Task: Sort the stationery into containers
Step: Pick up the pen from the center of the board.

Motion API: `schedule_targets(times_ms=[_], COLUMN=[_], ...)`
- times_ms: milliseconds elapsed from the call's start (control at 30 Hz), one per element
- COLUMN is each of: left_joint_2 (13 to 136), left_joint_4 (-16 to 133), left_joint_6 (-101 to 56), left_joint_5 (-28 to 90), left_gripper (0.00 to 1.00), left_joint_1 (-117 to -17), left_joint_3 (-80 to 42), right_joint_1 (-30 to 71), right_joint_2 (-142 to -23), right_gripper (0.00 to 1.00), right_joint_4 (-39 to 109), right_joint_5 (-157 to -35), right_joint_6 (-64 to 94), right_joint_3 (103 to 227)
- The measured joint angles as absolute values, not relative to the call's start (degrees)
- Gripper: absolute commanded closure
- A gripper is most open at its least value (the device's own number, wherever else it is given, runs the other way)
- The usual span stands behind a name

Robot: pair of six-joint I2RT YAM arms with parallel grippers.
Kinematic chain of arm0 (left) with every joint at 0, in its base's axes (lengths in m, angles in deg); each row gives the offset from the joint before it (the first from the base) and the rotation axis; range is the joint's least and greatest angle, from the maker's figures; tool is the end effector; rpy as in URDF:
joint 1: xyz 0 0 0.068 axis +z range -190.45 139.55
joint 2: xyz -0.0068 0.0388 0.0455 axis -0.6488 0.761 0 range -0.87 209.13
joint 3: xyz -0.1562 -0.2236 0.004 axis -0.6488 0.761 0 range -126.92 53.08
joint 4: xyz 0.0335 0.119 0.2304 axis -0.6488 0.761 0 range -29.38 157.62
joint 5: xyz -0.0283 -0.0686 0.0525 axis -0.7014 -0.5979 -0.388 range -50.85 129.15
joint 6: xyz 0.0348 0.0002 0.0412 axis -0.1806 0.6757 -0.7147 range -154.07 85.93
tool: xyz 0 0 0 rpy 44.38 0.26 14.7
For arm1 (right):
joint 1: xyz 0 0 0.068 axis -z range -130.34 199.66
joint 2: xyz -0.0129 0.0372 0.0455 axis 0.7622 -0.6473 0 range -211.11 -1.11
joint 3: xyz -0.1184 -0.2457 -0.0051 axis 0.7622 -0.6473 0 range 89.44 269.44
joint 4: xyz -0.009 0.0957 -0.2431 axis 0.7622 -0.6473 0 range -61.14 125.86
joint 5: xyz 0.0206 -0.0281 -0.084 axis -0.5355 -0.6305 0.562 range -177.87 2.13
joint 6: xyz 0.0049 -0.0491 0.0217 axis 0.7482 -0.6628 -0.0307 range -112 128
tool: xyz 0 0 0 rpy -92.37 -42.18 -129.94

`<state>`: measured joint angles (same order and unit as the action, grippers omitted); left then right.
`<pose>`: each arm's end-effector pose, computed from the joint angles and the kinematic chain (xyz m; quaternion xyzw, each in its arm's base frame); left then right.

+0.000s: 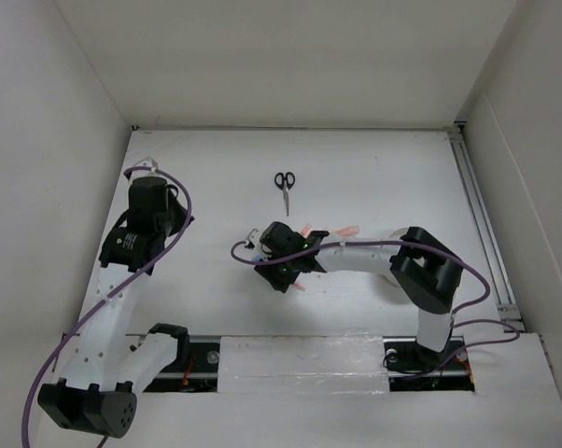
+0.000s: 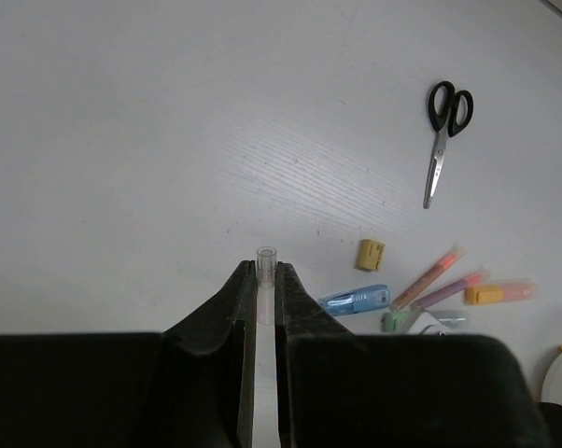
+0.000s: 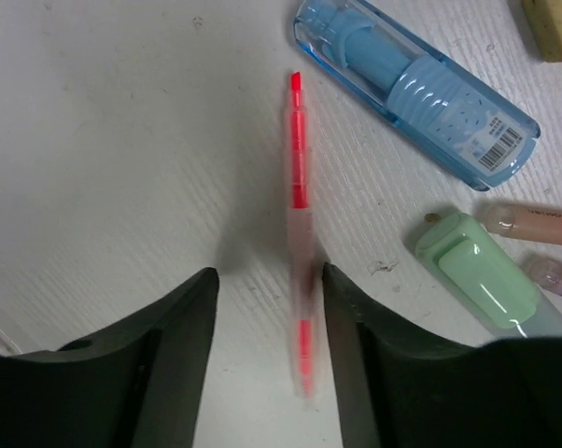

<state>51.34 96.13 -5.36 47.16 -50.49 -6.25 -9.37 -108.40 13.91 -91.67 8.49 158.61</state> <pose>0.1880 -0.0281 0.3601 -0.1743 0.8397 -0.1129 0.5018 0.1950 0.3295 0.1666 -0.4795 0.8381 0.1559 0.2082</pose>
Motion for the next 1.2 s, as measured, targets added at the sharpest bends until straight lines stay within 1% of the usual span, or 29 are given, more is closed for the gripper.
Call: schedule_targets(times_ms=[67,100,167,200,300,600,767,867,967,1067,1200], left_joint_2=[51.38,51.43,51.53,51.56,51.62,51.95,51.88,51.73,51.45,51.32,51.21], left_joint_4=[96.33,96.52,96.65,96.89,97.48,97.86,96.57,94.34,89.51,83.25,73.79], left_joint_6=[-5.36,-5.36,-5.34,-5.34,-5.30,-5.12,-5.10,-5.08,-4.99,-4.62,-3.55], left_joint_5=[47.12,47.12,47.12,47.14,47.16,47.03,44.10,40.78,35.90,29.13,20.56], left_gripper=[1.00,1.00,1.00,1.00,1.00,1.00,1.00,1.00,1.00,1.00,1.00], left_joint_1=[-50.49,-50.49,-50.49,-50.49,-50.49,-50.49,-50.49,-50.49,-50.49,-50.49,-50.49], left_joint_3=[-6.84,-7.19,-7.98,-8.44,-9.82,-11.85,-11.74,-11.35,-9.75,-7.04,-3.08], right_joint_1=[-8.93,-8.67,-8.05,-7.66,-6.96,-6.92,-7.07,-6.96,-6.77,-6.31,-6.31], right_joint_2=[-108.44,-108.50,-108.57,-108.57,-108.57,-107.78,-104.59,-100.88,-94.25,-86.19,-78.39], right_gripper=[0.60,0.69,0.79,0.88,0.99,1.00,1.00,1.00,1.00,1.00,1.00], right_joint_4=[13.97,14.08,14.41,14.52,14.85,17.14,18.02,16.77,18.23,21.88,27.98], right_joint_5=[-92.54,-93.09,-93.83,-94.29,-95.19,-95.25,-93.22,-91.97,-92.80,-96.06,-99.78], right_joint_6=[8.86,8.97,9.36,9.58,10.41,11.37,15.61,20.05,24.16,28.64,34.81], right_joint_3=[158.58,158.58,158.30,158.24,158.02,156.31,152.95,151.92,150.37,147.70,144.07])
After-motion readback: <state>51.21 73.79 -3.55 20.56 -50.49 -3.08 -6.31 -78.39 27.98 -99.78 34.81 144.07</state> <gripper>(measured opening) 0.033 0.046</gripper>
